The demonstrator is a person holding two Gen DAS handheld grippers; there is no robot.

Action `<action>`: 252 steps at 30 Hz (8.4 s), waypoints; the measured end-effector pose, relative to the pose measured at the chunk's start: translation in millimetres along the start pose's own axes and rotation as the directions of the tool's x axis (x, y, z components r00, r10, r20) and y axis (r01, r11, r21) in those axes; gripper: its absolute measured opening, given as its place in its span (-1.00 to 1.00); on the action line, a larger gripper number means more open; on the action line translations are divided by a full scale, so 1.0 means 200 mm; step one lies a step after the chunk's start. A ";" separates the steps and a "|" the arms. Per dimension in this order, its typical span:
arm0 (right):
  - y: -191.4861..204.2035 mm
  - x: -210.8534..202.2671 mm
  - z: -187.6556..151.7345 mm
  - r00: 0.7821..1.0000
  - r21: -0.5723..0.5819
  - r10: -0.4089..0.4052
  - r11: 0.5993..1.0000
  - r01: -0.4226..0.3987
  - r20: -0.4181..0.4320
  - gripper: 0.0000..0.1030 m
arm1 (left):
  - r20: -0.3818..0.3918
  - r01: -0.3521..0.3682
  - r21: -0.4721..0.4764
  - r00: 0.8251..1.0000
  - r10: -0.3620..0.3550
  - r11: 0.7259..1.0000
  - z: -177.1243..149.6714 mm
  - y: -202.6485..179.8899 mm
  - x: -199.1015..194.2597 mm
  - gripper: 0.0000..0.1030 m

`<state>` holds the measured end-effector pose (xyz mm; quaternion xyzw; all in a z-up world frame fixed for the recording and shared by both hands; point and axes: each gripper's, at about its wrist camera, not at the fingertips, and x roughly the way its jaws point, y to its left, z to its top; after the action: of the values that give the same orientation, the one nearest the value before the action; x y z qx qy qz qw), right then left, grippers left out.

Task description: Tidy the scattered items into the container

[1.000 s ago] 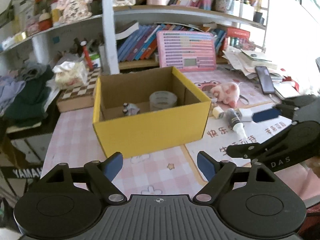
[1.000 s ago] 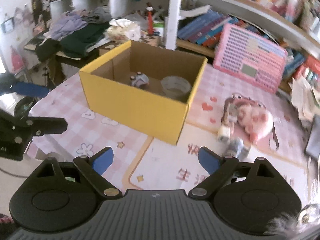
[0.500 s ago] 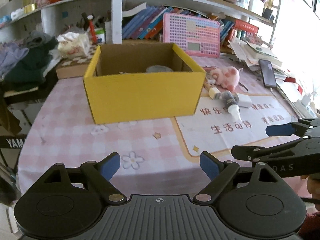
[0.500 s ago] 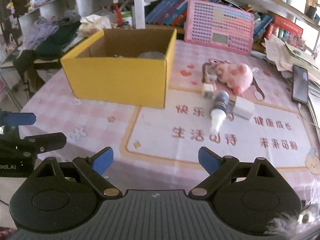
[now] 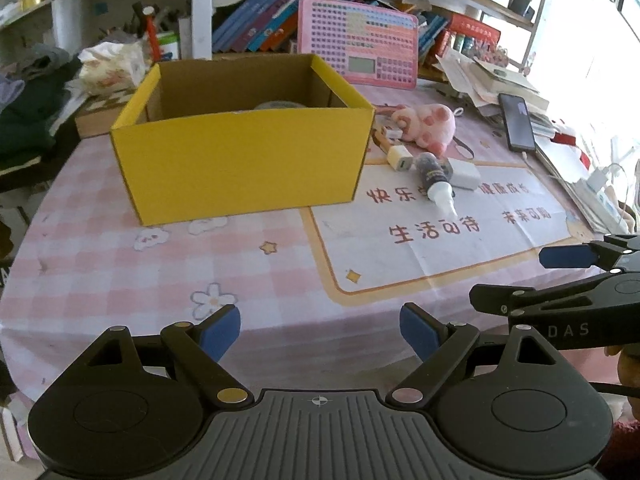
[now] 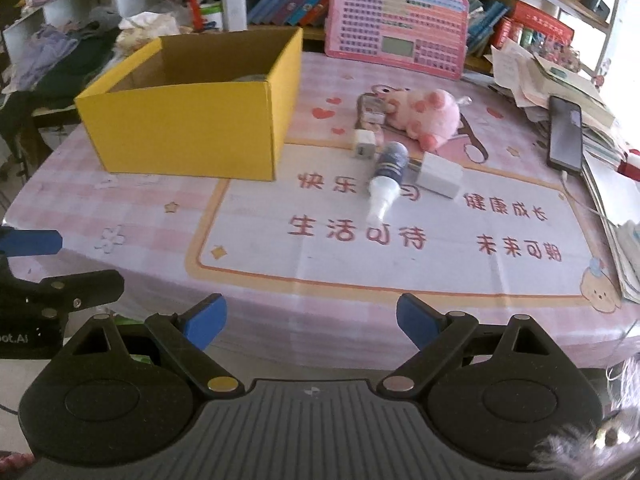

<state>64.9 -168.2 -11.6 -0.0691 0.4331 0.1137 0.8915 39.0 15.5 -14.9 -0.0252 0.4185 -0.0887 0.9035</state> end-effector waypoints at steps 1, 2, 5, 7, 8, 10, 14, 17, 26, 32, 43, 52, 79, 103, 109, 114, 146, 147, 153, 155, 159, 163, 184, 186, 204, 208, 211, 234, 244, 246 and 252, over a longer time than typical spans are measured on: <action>-0.01 0.00 0.00 1.000 0.000 -0.004 1.000 0.004 -0.002 0.79 | -0.005 0.004 0.000 1.000 -0.004 1.000 0.00 -0.01 0.01 0.73; -0.02 0.01 0.00 1.000 -0.001 -0.007 1.000 0.007 -0.003 0.79 | -0.008 0.006 0.002 1.000 -0.006 1.000 0.01 -0.02 0.02 0.73; -0.07 0.03 0.01 1.000 -0.002 -0.014 1.000 0.014 -0.007 0.79 | -0.019 0.016 0.010 1.000 -0.016 1.000 0.04 -0.07 0.07 0.73; -0.12 0.04 0.02 1.000 0.007 -0.018 1.000 0.018 -0.010 0.78 | -0.026 0.024 0.025 0.999 -0.024 0.999 0.05 -0.11 0.10 0.73; -0.15 0.05 0.02 1.000 0.012 -0.021 1.000 0.021 -0.011 0.78 | -0.029 0.028 0.033 0.999 -0.027 0.999 0.07 -0.14 0.11 0.73; -0.20 0.07 0.04 1.000 0.022 -0.025 0.999 0.025 -0.012 0.78 | -0.030 0.034 0.047 0.999 -0.033 0.998 0.09 -0.18 0.14 0.73; -0.31 0.10 0.09 0.999 0.026 -0.030 0.999 0.030 -0.015 0.78 | -0.029 0.039 0.051 0.999 -0.038 0.998 0.15 -0.26 0.21 0.73; -0.40 0.13 0.12 0.999 0.026 -0.031 0.999 0.031 -0.017 0.75 | -0.035 0.045 0.056 0.998 -0.043 0.997 0.19 -0.32 0.27 0.73; -0.66 0.25 0.22 1.000 0.050 -0.015 0.999 0.015 -0.013 0.74 | -0.037 0.044 0.105 0.998 -0.040 0.993 0.33 -0.52 0.44 0.72; -0.79 0.32 0.28 1.000 0.056 0.016 0.998 -0.015 -0.008 0.74 | -0.028 0.019 0.135 1.000 -0.015 0.991 0.42 -0.63 0.55 0.69; -0.91 0.48 0.39 0.995 0.095 0.093 0.991 -0.091 -0.022 0.65 | -0.039 -0.003 0.190 0.999 0.011 0.982 0.52 -0.76 0.73 0.43; -0.93 0.67 0.52 0.990 0.117 0.131 0.985 -0.124 -0.052 0.59 | -0.035 -0.042 0.240 0.998 0.052 0.970 0.59 -0.82 0.87 0.24; -1.02 0.78 0.56 0.984 0.001 0.152 0.988 -0.153 -0.088 0.40 | -0.137 -0.036 0.219 0.988 0.067 0.975 0.66 -0.81 1.10 -0.16; -1.05 0.86 0.59 0.977 -0.072 0.180 0.979 -0.189 -0.111 0.23 | -0.142 -0.023 0.170 0.989 0.047 0.985 0.70 -0.79 1.13 -0.34; -1.08 0.81 0.55 0.976 -0.035 0.182 0.982 -0.187 -0.118 0.23 | -0.145 -0.017 0.106 0.989 0.033 0.994 0.70 -0.76 1.10 -0.40; -1.06 0.76 0.52 0.975 -0.025 0.194 0.980 -0.198 -0.111 0.23 | -0.140 0.004 0.095 0.990 0.009 0.995 0.68 -0.76 1.03 -0.40; -0.69 0.40 0.33 0.979 -0.039 0.189 0.981 -0.193 -0.079 0.22 | -0.092 0.095 -0.029 0.991 -0.097 0.995 0.40 -0.48 0.58 -0.40; -0.66 0.39 0.32 0.979 -0.041 0.187 0.981 -0.191 -0.079 0.22 | -0.091 0.098 -0.031 0.991 -0.100 0.995 0.39 -0.46 0.56 -0.40; -0.50 0.32 0.28 0.980 -0.049 0.184 0.981 -0.188 -0.082 0.22 | -0.086 0.117 -0.059 0.989 -0.122 0.991 0.33 -0.33 0.47 -0.40; -0.44 0.30 0.26 0.979 -0.057 0.185 0.980 -0.190 -0.085 0.22 | -0.084 0.122 -0.063 0.988 -0.127 0.991 0.30 -0.29 0.43 -0.40; -0.32 0.26 0.23 0.978 -0.072 0.191 0.978 -0.198 -0.088 0.22 | -0.082 0.127 -0.071 0.988 -0.133 0.989 0.25 -0.21 0.36 -0.40; -0.22 0.23 0.20 0.977 -0.084 0.193 0.976 -0.201 -0.091 0.22 | -0.078 0.130 -0.088 0.988 -0.137 0.988 0.20 -0.13 0.29 -0.40; 0.33 0.10 0.15 0.965 -0.206 0.241 0.944 -0.259 -0.107 0.22 | -0.015 0.108 -0.167 0.994 -0.112 0.980 -0.02 0.29 -0.04 -0.40; 0.38 0.09 0.15 0.963 -0.218 0.247 0.939 -0.265 -0.106 0.22 | -0.009 0.102 -0.174 0.994 -0.105 0.980 -0.03 0.33 -0.07 -0.40; 0.56 0.10 0.24 0.957 -0.276 0.268 0.916 -0.289 -0.114 0.22 | 0.021 0.094 -0.216 0.996 -0.092 0.972 -0.04 0.50 -0.12 -0.40; 0.56 0.11 0.26 0.957 -0.285 0.267 0.914 -0.288 -0.109 0.22 | 0.027 0.101 -0.216 0.995 -0.098 0.971 -0.02 0.50 -0.12 -0.40; 0.54 0.11 0.28 0.958 -0.283 0.270 0.915 -0.288 -0.099 0.22 | 0.040 0.103 -0.204 0.994 -0.097 0.973 0.02 0.48 -0.12 -0.40; 0.33 0.08 0.94 0.928 -0.332 0.344 0.900 -0.283 0.142 0.22 | 0.230 0.044 -0.054 0.973 -0.031 0.998 0.67 0.46 -0.09 -0.40; 0.30 0.42 1.34 0.943 -0.391 0.308 0.889 -0.238 0.128 0.22 | 0.105 -0.007 0.006 0.994 0.006 1.000 0.90 0.51 0.24 -0.40; 0.32 0.51 1.43 0.939 -0.345 0.335 0.893 -0.290 0.079 0.22 | 0.050 -0.005 0.038 0.999 0.003 0.999 0.91 0.49 0.34 -0.40; 0.42 0.79 1.58 0.911 -0.171 0.404 0.895 -0.413 -0.085 0.22 | -0.071 0.021 0.060 0.997 -0.017 0.998 0.90 0.44 0.55 -0.40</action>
<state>376.7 5.2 56.1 -0.0618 0.4465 0.3361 0.8269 258.3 77.0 8.7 0.0014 0.4471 -0.1108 0.8876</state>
